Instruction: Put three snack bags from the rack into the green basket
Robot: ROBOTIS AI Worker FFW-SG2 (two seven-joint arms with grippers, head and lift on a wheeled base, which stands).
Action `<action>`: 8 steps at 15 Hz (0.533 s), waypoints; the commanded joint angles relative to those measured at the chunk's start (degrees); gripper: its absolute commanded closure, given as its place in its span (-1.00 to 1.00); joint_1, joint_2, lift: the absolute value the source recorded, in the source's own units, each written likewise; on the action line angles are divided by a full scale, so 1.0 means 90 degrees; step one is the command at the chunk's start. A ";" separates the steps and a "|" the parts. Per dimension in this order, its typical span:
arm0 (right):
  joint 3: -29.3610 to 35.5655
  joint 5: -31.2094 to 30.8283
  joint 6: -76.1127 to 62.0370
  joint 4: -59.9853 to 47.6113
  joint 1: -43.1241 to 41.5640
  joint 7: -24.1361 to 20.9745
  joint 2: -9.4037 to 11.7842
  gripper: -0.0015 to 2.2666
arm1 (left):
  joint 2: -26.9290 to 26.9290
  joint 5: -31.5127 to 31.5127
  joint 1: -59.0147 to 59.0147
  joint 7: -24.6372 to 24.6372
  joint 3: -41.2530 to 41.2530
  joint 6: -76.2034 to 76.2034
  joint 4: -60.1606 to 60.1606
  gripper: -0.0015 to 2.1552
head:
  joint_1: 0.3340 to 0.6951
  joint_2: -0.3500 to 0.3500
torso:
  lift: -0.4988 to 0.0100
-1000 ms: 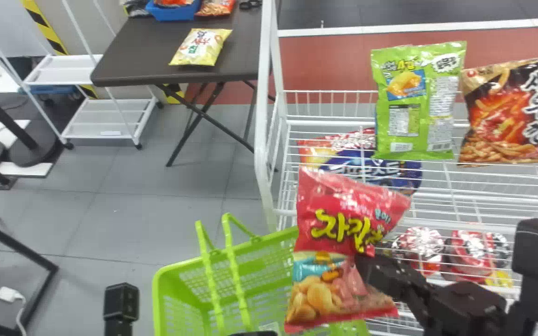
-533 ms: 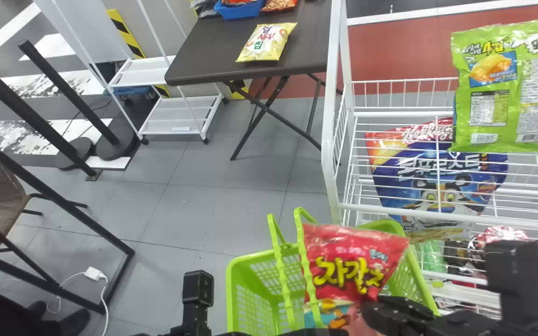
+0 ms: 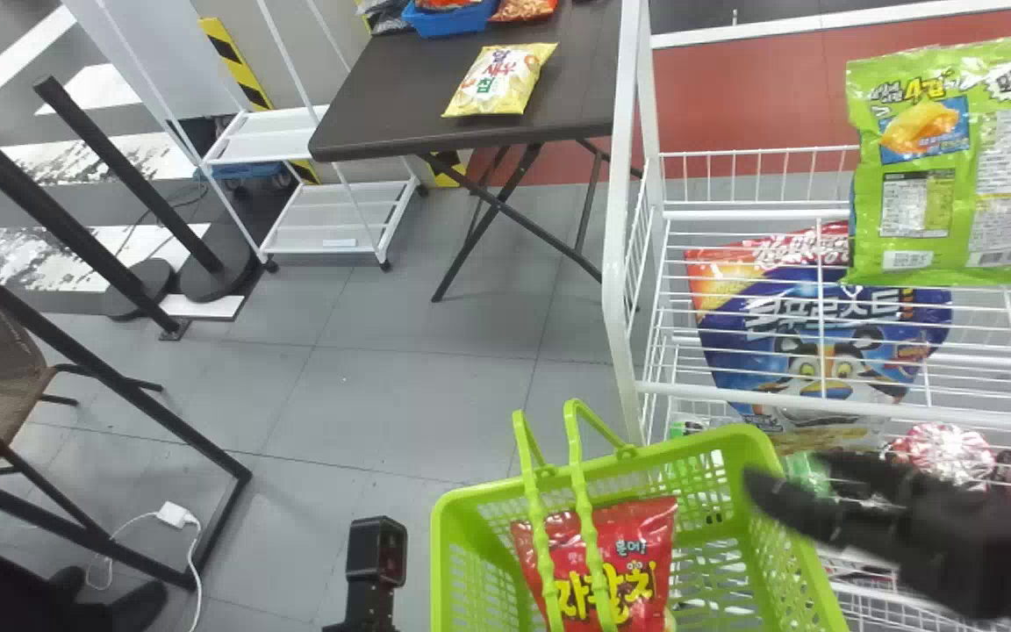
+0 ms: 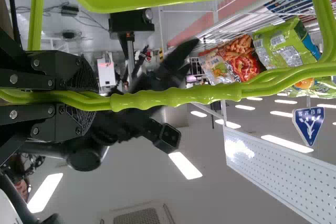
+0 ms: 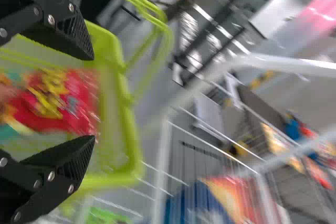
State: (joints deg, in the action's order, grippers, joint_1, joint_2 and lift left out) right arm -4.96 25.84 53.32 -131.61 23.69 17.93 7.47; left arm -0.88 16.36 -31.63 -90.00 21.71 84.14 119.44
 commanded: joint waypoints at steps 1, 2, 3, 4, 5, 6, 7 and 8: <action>0.0463 -0.0235 -0.0187 0.0278 -0.0611 -0.0069 -0.0020 -0.95 | 0.0000 0.0008 -0.0069 -0.0063 0.0000 -0.0017 0.0039 0.99 | 1.00 0.60 | 0.96; 0.0609 -0.0313 -0.0285 0.0580 -0.0914 -0.0117 -0.0020 -0.95 | 0.0000 0.0018 -0.0079 -0.0063 0.0000 -0.0017 0.0039 0.99 | 1.00 0.47 | 0.96; 0.0619 -0.0518 -0.0714 0.0903 -0.1177 -0.0127 -0.0020 -0.95 | 0.0000 0.0018 -0.0079 -0.0063 -0.0039 -0.0017 0.0039 0.99 | 1.00 0.24 | 0.96; 0.0619 -0.0860 -0.1398 0.1352 -0.1412 -0.0254 -0.0049 -0.95 | -0.0020 0.0018 -0.0079 -0.0063 -0.0098 -0.0017 0.0039 0.99 | 1.00 0.14 | 0.96; 0.0609 -0.1153 -0.1554 0.1655 -0.1617 -0.0332 -0.0069 -0.95 | -0.0049 0.0018 -0.0059 -0.0063 -0.0137 -0.0017 0.0039 0.99 | 1.00 0.06 | 0.96; 0.0609 -0.1231 -0.1788 0.1977 -0.1783 -0.0352 -0.0098 -0.95 | -0.0059 0.0008 -0.0050 -0.0063 -0.0147 -0.0017 0.0039 0.99 | 1.00 -0.04 | 0.96; 0.0600 -0.1309 -0.2121 0.2348 -0.1959 -0.0381 -0.0137 -0.94 | -0.0069 0.0008 -0.0059 -0.0063 -0.0147 -0.0017 0.0029 0.99 | 1.00 -0.11 | 0.96; 0.0600 -0.1504 -0.2394 0.2612 -0.2095 -0.0430 -0.0205 -0.94 | -0.0078 0.0008 -0.0050 -0.0063 -0.0166 -0.0017 0.0029 0.99 | 1.00 -0.20 | 0.96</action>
State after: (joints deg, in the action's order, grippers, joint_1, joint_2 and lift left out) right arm 0.48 14.28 35.39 -111.93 6.78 14.25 6.32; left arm -1.46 16.47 -32.15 -90.00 20.40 83.98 119.78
